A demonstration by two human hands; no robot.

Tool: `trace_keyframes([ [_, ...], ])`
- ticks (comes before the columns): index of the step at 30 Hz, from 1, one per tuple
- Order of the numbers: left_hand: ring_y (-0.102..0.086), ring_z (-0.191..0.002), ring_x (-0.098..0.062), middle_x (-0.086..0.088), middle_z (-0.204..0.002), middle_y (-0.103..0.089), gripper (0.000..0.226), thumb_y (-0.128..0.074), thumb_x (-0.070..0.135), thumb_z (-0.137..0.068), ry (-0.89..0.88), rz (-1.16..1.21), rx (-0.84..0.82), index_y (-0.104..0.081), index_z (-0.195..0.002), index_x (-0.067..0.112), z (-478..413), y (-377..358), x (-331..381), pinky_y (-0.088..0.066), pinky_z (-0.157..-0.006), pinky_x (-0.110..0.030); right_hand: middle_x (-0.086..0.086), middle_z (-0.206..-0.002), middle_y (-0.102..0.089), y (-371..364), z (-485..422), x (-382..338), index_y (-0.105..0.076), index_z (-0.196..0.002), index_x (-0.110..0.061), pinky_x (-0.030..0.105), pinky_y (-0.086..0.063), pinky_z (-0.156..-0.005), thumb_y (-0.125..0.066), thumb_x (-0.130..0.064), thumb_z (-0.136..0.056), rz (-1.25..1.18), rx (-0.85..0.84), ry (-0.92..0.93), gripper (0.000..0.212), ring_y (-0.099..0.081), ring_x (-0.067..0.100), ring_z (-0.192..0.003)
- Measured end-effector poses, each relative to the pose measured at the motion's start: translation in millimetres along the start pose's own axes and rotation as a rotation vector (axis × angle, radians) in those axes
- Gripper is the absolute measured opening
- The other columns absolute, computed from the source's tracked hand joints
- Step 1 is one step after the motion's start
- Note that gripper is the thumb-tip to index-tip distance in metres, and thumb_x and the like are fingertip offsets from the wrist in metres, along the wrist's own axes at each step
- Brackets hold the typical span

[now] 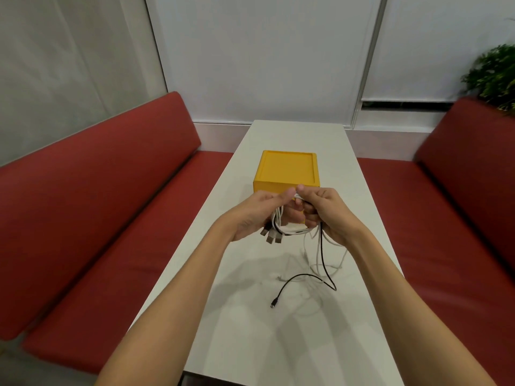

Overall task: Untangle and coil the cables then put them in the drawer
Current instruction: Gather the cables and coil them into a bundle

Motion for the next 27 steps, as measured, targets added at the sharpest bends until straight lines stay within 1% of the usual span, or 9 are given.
trace_keyframes([
  [3, -0.058, -0.062, -0.015, 0.003, -0.060, -0.056, 0.033, -0.048, 0.037, -0.097, -0.040, 0.187, 0.035, -0.063, -0.087, 0.009, 0.7, -3.3, -2.3, -0.044, -0.058, -0.024, -0.008, -0.046, -0.023, 5.6, 0.3, -7.9, -0.058, -0.069, -0.009, 0.021, -0.031, -0.040, -0.051, -0.029, -0.097, -0.013, 0.010, -0.025, 0.035, -0.021, 0.008, -0.039],
  [5, -0.051, -0.054, -0.011, 0.004, -0.058, -0.050, 0.027, -0.051, 0.029, -0.097, -0.048, 0.283, 0.038, -0.060, -0.082, 0.008, 2.7, 0.8, -6.4, -0.045, -0.056, -0.019, -0.006, -0.046, -0.024, 8.4, 1.1, -9.3, -0.062, -0.073, -0.006, 0.022, -0.037, -0.042, -0.053, -0.029, -0.096, 0.008, -0.025, -0.066, 0.034, -0.024, 0.008, -0.037],
  [9, -0.052, -0.053, -0.009, 0.003, -0.061, -0.053, 0.023, -0.054, 0.025, -0.096, -0.033, 0.338, 0.059, -0.062, -0.083, 0.007, 2.9, 6.8, -10.7, -0.046, -0.053, -0.018, -0.004, -0.049, -0.028, 10.6, 3.3, -4.7, -0.066, -0.088, 0.003, 0.025, -0.047, -0.051, -0.054, -0.023, -0.095, -0.047, -0.083, -0.105, 0.030, -0.028, 0.008, -0.039],
  [14, -0.039, -0.042, -0.003, 0.007, -0.056, -0.046, 0.025, -0.051, 0.024, -0.098, -0.004, 0.512, 0.117, -0.062, -0.089, 0.003, 2.0, 7.7, -15.5, -0.041, -0.052, -0.014, 0.001, -0.057, -0.043, 10.4, 7.6, -1.6, -0.064, -0.103, 0.005, 0.031, -0.057, -0.071, -0.056, -0.021, -0.088, -0.052, -0.212, -0.106, 0.031, -0.047, 0.012, -0.048],
  [17, -0.032, -0.038, -0.001, 0.010, -0.053, -0.044, 0.026, -0.049, 0.024, -0.098, -0.024, 0.499, 0.152, -0.062, -0.088, 0.004, -0.7, 8.1, -16.3, -0.036, -0.061, -0.020, 0.004, -0.062, -0.052, 12.9, 8.1, -3.1, -0.066, -0.105, 0.001, 0.029, -0.055, -0.068, -0.053, -0.021, -0.093, 0.055, -0.208, -0.083, 0.028, -0.058, 0.015, -0.057],
  [19, -0.029, -0.038, 0.000, 0.010, -0.053, -0.043, 0.026, -0.050, 0.025, -0.098, -0.049, 0.427, 0.155, -0.062, -0.086, 0.006, -0.7, 8.8, -12.7, -0.038, -0.059, -0.019, 0.006, -0.070, -0.061, 16.3, 9.6, -6.2, -0.067, -0.106, -0.003, 0.027, -0.054, -0.063, -0.052, -0.021, -0.095, 0.161, -0.191, -0.060, 0.026, -0.063, 0.014, -0.066],
  [21, -0.029, -0.039, 0.000, 0.010, -0.053, -0.043, 0.026, -0.050, 0.026, -0.098, -0.067, 0.363, 0.159, -0.063, -0.085, 0.007, 0.6, 10.6, -9.5, -0.042, -0.054, -0.017, 0.001, -0.076, -0.067, 21.0, 11.7, -11.3, -0.069, -0.107, -0.007, 0.022, -0.051, -0.056, -0.056, -0.021, -0.093, 0.269, -0.175, -0.028, 0.024, -0.060, 0.011, -0.067],
  [23, -0.029, -0.039, -0.001, 0.010, -0.053, -0.044, 0.026, -0.049, 0.025, -0.098, -0.082, 0.344, 0.166, -0.062, -0.085, 0.008, 2.8, 13.3, -8.2, -0.044, -0.053, -0.016, -0.004, -0.073, -0.066, 28.3, 13.4, -14.1, -0.068, -0.110, -0.006, 0.017, -0.042, -0.049, -0.059, -0.018, -0.092, 0.313, -0.158, -0.009, 0.024, -0.052, 0.010, -0.057],
  [27, -0.028, -0.038, 0.000, 0.009, -0.054, -0.042, 0.026, -0.048, 0.025, -0.099, -0.083, 0.390, 0.172, -0.061, -0.084, 0.008, 7.1, 17.6, -9.4, -0.042, -0.050, -0.015, 0.001, -0.073, -0.059, 40.1, 16.3, -8.2, -0.067, -0.110, -0.002, 0.021, -0.036, -0.056, -0.056, -0.022, -0.090, 0.200, -0.135, 0.015, 0.030, -0.041, 0.011, -0.060],
])
Point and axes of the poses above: each hand's wrist, its own z-axis away from the middle knuckle, its own y-axis out of the back of the hand, x = y × z, the point moved 7 cm from there along -z, towards the middle knuckle
